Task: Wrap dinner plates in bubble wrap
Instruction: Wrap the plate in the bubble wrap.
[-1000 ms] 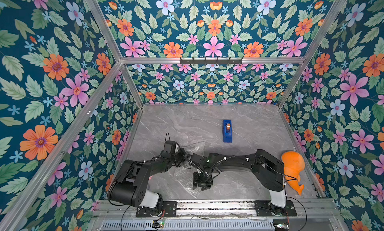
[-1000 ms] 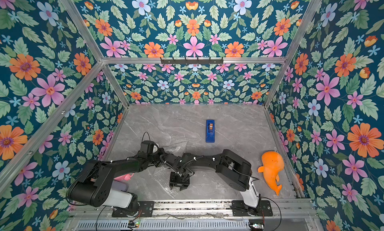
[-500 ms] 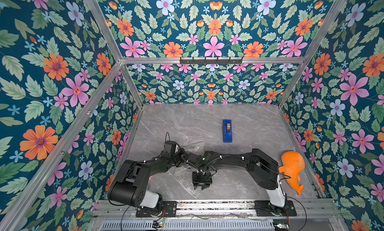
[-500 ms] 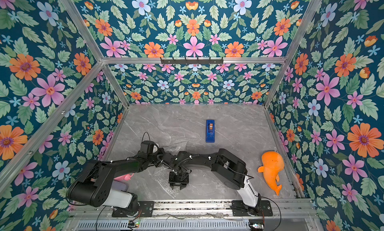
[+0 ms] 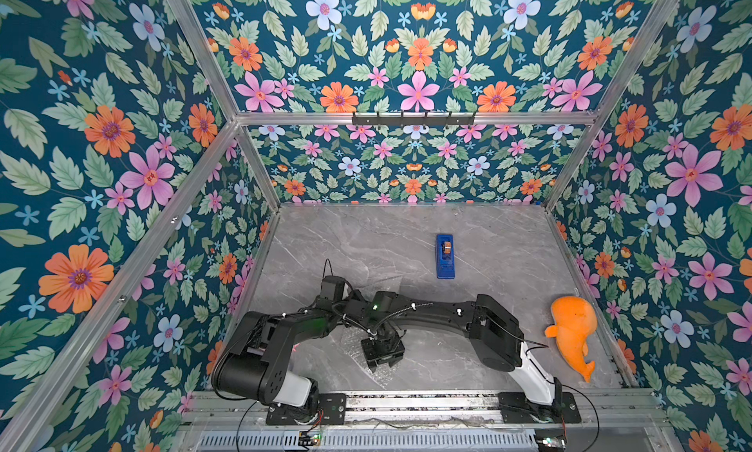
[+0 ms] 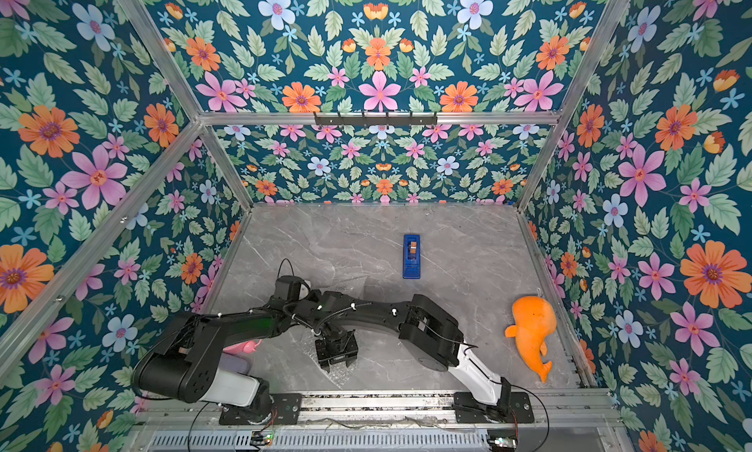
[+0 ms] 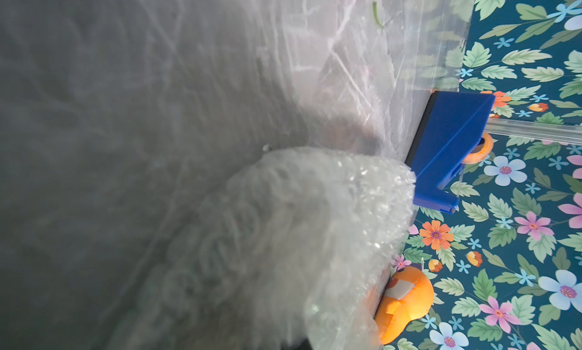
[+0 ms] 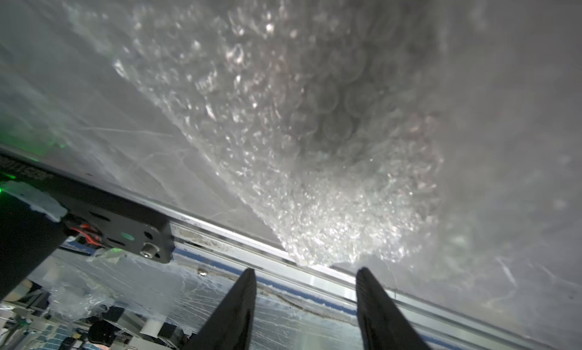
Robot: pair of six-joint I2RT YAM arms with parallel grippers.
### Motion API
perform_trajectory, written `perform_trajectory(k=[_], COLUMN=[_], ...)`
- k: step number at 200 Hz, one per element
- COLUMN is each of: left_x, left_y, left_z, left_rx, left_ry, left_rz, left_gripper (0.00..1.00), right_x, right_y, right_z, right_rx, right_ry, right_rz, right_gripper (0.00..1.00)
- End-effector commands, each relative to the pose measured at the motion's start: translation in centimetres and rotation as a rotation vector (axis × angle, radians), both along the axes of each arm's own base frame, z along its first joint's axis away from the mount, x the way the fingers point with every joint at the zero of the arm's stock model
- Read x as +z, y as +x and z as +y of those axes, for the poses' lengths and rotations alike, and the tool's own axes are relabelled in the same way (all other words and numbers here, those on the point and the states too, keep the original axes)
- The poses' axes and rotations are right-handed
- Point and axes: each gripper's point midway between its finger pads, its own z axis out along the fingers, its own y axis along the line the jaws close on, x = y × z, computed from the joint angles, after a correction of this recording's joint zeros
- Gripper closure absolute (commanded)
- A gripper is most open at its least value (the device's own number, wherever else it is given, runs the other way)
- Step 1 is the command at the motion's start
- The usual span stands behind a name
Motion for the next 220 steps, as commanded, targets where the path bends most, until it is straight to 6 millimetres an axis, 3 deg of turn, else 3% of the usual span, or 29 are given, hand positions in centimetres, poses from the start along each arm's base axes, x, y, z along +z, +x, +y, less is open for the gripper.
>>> perform_trajectory(k=[1, 49, 76, 98, 115, 132, 158, 195, 220], left_x=[-2.8, -1.5, -1.1, -1.4, -1.7, -2.1, -2.4, -2.5, -2.7], left_y=[-1.8, -1.3, -1.3, -1.7, -2.0, -2.2, -2.3, -1.9, -1.9], left_z=[1.9, 2.2, 2.7, 2.9, 3.1, 3.3, 3.3, 2.7, 2.3], left_rx=[0.048, 0.047, 0.056, 0.064, 0.066, 0.069, 0.066, 0.044, 0.029], left_ry=[0.102, 0.128, 0.158, 0.162, 0.164, 0.172, 0.175, 0.18, 0.182], left_rz=[0.109, 0.07, 0.055, 0.066, 0.071, 0.073, 0.074, 0.073, 0.068], left_gripper=[1.0, 1.0, 1.0, 1.0, 1.0, 1.0, 1.0, 1.0, 1.0], right_x=[-0.3, -1.8, -3.2, -4.2, -5.4, -5.7, -3.0, 3.4, 7.2], right_y=[0.4, -1.1, -0.6, -0.4, -0.8, -1.1, 0.0, 1.5, 4.0], right_z=[-2.0, -1.0, -0.5, -1.1, -1.8, -2.6, -3.2, -2.3, -1.3], right_rx=[0.063, 0.008, -0.048, -0.068, -0.091, -0.119, -0.146, -0.167, -0.198], right_ry=[-0.085, 0.024, 0.037, -0.026, -0.068, -0.087, -0.039, 0.179, 0.326], right_rz=[-0.035, -0.106, -0.142, -0.149, -0.125, -0.119, -0.201, -0.317, -0.345], right_gripper=[0.52, 0.51, 0.51, 0.52, 0.6, 0.78, 1.0, 1.0, 1.0])
